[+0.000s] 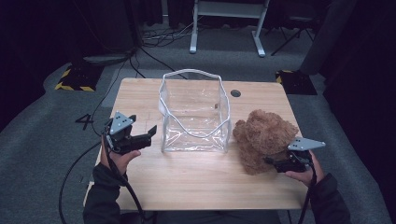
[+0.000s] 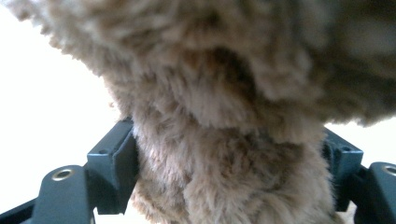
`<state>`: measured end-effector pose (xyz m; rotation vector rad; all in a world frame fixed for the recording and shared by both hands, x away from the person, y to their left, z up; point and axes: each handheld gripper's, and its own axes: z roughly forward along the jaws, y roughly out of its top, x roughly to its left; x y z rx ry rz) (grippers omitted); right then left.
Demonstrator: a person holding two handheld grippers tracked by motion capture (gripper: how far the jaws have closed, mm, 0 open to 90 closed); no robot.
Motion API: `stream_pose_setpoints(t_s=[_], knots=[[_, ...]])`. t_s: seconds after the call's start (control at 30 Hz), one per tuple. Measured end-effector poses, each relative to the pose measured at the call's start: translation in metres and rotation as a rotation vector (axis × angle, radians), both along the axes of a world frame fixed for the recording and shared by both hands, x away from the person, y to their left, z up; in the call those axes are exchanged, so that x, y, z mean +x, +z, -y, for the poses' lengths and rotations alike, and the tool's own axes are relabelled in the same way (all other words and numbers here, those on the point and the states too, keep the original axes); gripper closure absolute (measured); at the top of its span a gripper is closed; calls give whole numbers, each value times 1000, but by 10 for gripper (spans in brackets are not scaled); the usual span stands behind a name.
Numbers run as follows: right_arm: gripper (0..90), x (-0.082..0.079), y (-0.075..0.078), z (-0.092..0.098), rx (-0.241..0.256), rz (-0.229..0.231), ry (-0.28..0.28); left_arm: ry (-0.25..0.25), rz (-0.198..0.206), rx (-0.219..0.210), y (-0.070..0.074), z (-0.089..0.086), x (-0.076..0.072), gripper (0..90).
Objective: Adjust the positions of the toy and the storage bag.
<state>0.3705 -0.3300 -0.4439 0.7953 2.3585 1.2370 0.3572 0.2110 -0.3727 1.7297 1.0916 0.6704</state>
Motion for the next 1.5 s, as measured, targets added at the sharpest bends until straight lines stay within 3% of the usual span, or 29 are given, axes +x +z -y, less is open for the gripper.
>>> stream_pose_setpoints(t_s=[0.13, 0.37, 0.6, 0.7, 0.8, 0.93, 1.0, 1.23, 1.3, 1.5], knots=[[243, 0, 0, 2, 5, -5, 4, -15, 14, -4, 15, 6, 12, 174], [230, 0, -1, 1, 0, 3, 10, -51, 12, 55, 31, 28, 36, 171], [211, 1, -1, 0, -4, 4, 9, -28, 4, 30, 42, 31, 59, 175], [210, 0, -1, 1, -3, 3, 8, -24, -16, 46, 45, 34, 79, 185], [211, 0, -2, 1, -7, 5, 9, -24, -52, 11, 45, 34, 97, 186], [209, 0, -2, 1, -11, 7, 10, -2, -84, 44, 44, 39, 112, 185], [198, 0, -1, 1, -11, 7, 13, 54, -127, 58, 41, 43, 126, 189], [190, -1, 4, 0, 23, 17, 10, 72, -207, 72, 30, 41, 145, 230], [189, -1, 6, -1, 45, 28, 2, 90, -224, 51, 27, 38, 147, 281], [161, 2, 8, -6, 73, 31, -5, 67, -289, 27, 17, 33, 156, 300]])
